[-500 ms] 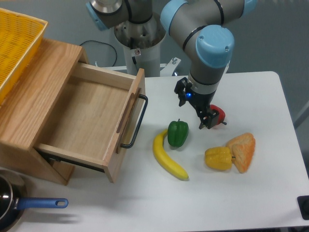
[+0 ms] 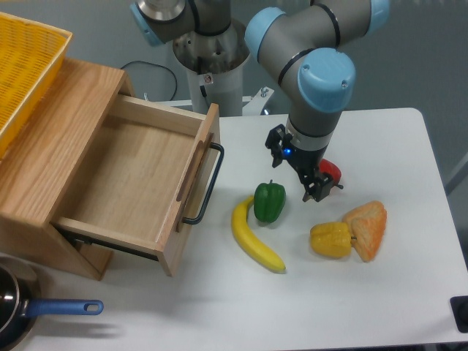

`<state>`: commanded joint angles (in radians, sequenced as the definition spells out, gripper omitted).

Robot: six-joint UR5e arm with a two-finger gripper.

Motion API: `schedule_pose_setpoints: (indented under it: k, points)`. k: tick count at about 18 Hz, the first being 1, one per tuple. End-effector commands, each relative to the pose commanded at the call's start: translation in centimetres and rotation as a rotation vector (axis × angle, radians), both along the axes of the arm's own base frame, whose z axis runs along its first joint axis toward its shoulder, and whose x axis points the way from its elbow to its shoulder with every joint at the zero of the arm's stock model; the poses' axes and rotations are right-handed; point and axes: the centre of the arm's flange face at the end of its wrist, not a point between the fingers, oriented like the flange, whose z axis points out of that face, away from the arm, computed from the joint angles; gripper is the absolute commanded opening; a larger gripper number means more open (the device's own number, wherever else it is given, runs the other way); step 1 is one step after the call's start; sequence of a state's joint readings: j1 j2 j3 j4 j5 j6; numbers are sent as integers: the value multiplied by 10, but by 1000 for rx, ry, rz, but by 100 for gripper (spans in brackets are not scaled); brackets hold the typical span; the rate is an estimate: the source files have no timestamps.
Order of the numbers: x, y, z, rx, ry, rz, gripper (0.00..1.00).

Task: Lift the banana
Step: 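Move the gripper over the banana and lower toward it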

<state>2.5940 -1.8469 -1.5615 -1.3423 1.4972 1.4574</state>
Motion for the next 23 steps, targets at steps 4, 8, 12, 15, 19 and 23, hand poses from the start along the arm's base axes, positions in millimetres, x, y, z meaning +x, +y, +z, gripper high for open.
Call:
schedule_pose_setpoints:
  k: [4,8,12,15,19,23]
  points:
    - [0,7,-13,1,10,134,100]
    - [2,25,-38,-15,-5,258,100]
    - [-1,34,-45,3,14,404,100]
    - [-1,34,-49,-5,8,474,100]
    - [8,41,-57,-26,-10,639,100]
    - [11,46,-67,-49,-21,729,100]
